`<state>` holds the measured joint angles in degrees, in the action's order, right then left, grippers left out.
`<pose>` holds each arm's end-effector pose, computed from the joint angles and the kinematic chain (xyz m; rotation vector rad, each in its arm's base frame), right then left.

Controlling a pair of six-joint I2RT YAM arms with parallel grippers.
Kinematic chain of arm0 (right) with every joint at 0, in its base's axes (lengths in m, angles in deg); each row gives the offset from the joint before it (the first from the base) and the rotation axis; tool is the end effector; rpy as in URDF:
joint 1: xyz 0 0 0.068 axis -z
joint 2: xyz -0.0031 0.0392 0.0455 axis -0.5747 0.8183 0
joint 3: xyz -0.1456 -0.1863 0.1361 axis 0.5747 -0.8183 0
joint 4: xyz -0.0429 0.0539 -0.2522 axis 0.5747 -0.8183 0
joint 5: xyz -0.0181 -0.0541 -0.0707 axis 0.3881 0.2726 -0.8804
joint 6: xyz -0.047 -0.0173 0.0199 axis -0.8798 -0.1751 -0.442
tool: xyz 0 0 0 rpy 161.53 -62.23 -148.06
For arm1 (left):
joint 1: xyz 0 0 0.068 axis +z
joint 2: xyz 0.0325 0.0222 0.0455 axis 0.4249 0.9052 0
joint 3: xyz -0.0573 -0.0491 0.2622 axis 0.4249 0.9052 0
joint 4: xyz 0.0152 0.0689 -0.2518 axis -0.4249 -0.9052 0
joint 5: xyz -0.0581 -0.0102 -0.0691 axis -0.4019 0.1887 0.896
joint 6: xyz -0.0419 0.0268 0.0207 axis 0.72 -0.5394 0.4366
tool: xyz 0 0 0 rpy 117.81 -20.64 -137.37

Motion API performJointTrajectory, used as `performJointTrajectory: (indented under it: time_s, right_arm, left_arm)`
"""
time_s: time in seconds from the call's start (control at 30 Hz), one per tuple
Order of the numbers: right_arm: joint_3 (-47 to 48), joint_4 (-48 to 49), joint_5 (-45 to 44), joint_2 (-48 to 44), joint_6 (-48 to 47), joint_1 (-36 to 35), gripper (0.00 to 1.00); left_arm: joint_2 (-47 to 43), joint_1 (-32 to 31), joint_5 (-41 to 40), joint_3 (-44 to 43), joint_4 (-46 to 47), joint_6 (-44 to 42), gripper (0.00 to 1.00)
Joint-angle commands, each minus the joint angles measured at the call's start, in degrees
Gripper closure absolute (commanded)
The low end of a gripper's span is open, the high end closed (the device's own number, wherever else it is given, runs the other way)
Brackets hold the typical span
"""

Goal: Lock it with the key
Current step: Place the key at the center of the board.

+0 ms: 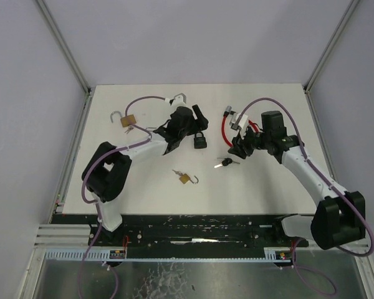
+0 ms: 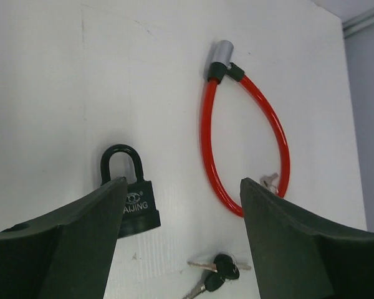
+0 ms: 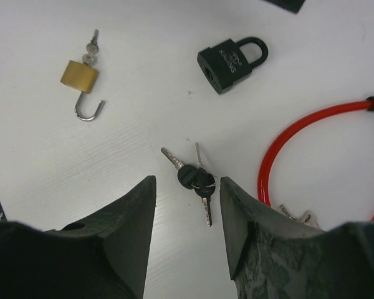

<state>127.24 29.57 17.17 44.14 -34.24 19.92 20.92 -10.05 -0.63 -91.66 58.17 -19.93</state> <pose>0.2659 0.0949 0.2702 -1.1761 1.7874 0.5735 0.3440 -0.2342 0.2263 -0.2469 2.0423 -0.6622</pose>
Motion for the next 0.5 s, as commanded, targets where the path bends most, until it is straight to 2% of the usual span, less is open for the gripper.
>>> performJointTrajectory:
  time_s: [0.0, 0.13, 0.23, 0.33, 0.47]
  right_arm:
    - [4.3, -4.2, 6.7, -5.2, -1.2, 0.3, 0.48]
    - [7.1, -7.4, 8.7, -6.2, 0.2, 0.3, 0.48]
    - [3.7, -4.9, 9.1, -7.6, 0.8, 0.8, 0.47]
    - [-0.2, -0.9, 7.8, -9.5, 2.1, 3.5, 0.43]
    - [-0.1, -0.8, 10.3, -8.7, 3.4, 6.0, 0.41]
  left_arm:
    - [5.4, -0.9, -6.9, -9.1, -13.2, 0.7, 0.3]
    - [9.6, -2.7, -14.1, -16.5, -22.6, 0.7, 0.32]
    - [10.7, -3.4, -17.8, -18.1, -25.3, 1.6, 0.32]
    - [12.7, -3.6, -18.5, -21.0, -29.0, 2.6, 0.3]
    - [16.0, -3.6, -17.8, -24.9, -33.6, 3.8, 0.27]
